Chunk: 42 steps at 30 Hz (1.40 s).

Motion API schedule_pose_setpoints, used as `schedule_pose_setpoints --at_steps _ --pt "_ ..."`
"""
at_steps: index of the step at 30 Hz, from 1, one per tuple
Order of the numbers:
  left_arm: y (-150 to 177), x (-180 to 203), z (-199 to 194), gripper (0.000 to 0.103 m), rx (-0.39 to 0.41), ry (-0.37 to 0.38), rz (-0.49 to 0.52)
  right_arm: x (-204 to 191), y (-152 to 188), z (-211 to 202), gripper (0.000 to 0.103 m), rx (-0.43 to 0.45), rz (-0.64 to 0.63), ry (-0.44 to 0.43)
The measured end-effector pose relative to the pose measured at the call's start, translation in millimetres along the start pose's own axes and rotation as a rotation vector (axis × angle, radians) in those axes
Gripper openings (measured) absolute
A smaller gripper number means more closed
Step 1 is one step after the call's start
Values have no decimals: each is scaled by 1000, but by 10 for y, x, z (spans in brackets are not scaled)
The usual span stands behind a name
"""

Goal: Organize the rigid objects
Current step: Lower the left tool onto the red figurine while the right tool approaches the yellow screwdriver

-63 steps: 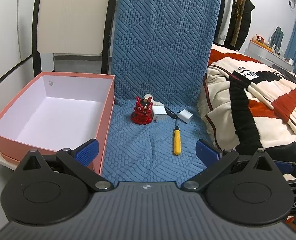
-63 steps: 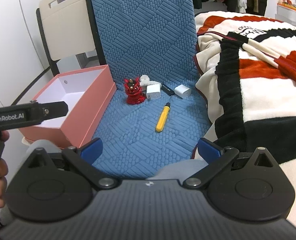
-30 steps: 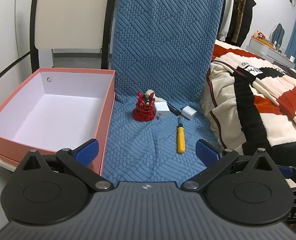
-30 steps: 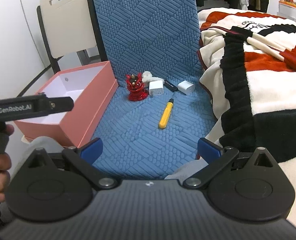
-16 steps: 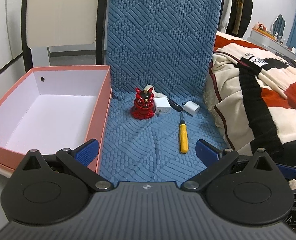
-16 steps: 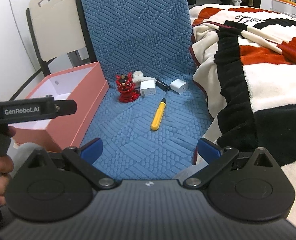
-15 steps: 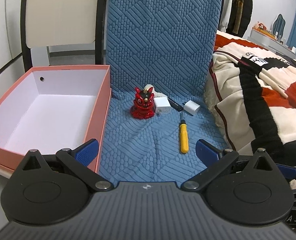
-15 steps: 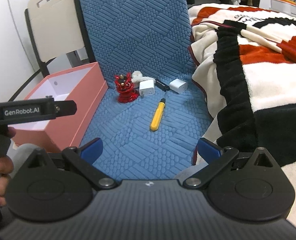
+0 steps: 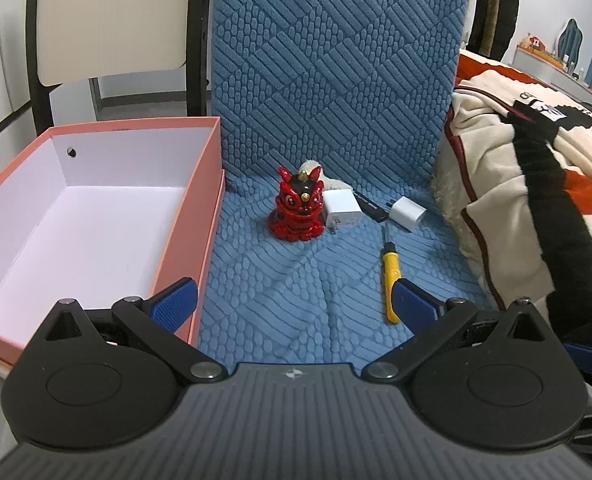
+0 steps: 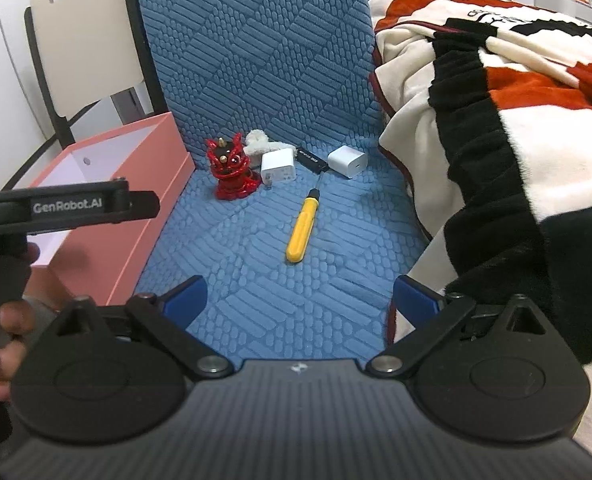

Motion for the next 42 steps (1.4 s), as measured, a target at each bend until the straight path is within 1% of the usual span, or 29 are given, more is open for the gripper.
schedule_pose_setpoints --at_steps 3,8,12,16,19,24,27,29,30,31,32,34,37,38,39,40,42 --pt "-41 -26 97 103 11 2 -5 -38 -19 87 101 -1 -1 1" --pt "-101 1 269 103 16 26 22 -41 -90 200 101 28 12 20" --pt "-211 -6 434 103 27 36 48 -22 -146 347 101 33 36 18" --pt "-347 -62 615 103 45 50 51 -83 -210 453 101 57 26 3" --pt "-416 -99 779 103 38 59 50 -124 -267 565 101 73 33 -16" --pt "-490 -72 1059 103 20 88 71 -189 -337 799 101 71 48 -39" --pt "-511 -38 1211 103 8 88 89 -188 -354 962 100 60 82 -40" --pt "-536 -24 1313 103 5 80 109 -178 -358 1065 87 47 91 -26" --pt "-545 -20 1365 103 2 80 114 -171 -358 1116 73 33 97 -20" --pt "-549 -19 1423 103 -4 82 115 -163 -357 1171 70 19 105 -20" --pt "-547 -20 1484 101 -13 87 113 -162 -354 1229 70 6 114 -28" --pt "-537 -29 1589 98 -28 88 113 -180 -350 1331 58 -11 109 -34" --pt "-534 -56 1724 93 -44 72 121 -222 -365 1449 53 -14 63 -10" --pt "-535 -67 1761 90 -45 69 121 -230 -373 1486 52 -15 53 -4" --pt "-540 -81 1802 85 -46 62 118 -235 -379 1529 45 -19 42 2" --pt "-542 -100 1835 83 -49 53 111 -243 -384 1567 40 -22 31 5" --pt "-551 -133 1909 78 -54 50 93 -254 -381 1642 39 -34 13 16"
Point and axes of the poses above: each gripper's, at about its wrist camera, not at the fingertips, and z roughly the way its jaws point, x to its right, y to its underside, the point moved 9 cm from there along z, roughly the way its jaws point, and after that the axes turned 10 degrees about y, right-handed, at the moved point
